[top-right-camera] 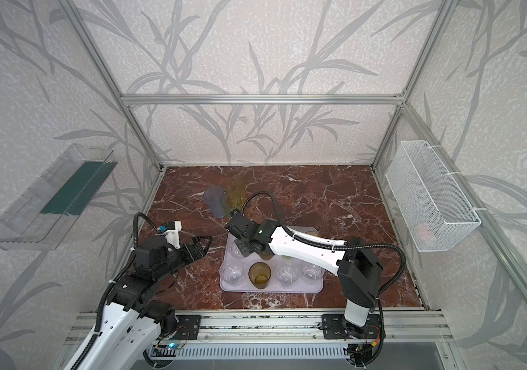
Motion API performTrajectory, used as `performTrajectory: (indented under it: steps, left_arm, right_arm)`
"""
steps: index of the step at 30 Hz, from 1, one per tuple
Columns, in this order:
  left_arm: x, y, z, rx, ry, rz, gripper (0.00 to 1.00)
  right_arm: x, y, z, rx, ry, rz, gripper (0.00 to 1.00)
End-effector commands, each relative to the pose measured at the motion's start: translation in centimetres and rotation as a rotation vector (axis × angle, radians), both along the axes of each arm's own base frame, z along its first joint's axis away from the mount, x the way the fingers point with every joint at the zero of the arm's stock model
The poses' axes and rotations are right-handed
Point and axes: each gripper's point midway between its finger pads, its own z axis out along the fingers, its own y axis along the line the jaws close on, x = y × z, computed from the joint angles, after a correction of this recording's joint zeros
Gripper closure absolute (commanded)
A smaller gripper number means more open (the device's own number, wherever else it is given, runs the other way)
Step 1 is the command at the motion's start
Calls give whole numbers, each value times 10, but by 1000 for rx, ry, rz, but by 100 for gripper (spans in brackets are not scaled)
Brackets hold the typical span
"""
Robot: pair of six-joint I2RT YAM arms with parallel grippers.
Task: Place the glasses into the tray
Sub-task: Place the glass on the tray.
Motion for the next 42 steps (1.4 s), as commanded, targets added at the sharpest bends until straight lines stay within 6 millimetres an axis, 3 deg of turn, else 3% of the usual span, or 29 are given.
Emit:
performTrajectory:
  steps: [1,7,19,22,26,29,34,38,42]
  left_arm:
    - [0,4,4,19,-12,8,1]
    - [0,3,4,18,-11,6,1]
    - [1,2,5,18,-14,3,1]
    - [1,3,4,18,-13,3,1]
    - [1,3,4,19,-13,4,1]
    - [1,3,5,22,-13,5,1]
    - [6,5,6,35,-8,20,1]
    - [10,1,21,25,-22,8,1]
    - [14,5,35,25,-62,33,1]
  right_arm:
    - [4,5,1,14,21,-13,100]
    - [9,8,-7,-2,42,-19,100]
    - [17,5,-27,-54,134,-41,80]
    - [17,5,-26,-55,136,-44,62]
    - [20,7,-8,-18,108,-40,33]
    - [23,12,14,39,73,-19,21]
    - [28,16,52,142,-7,12,9]
    - [39,14,82,281,20,0,8]
    - [59,6,98,319,5,-23,8]
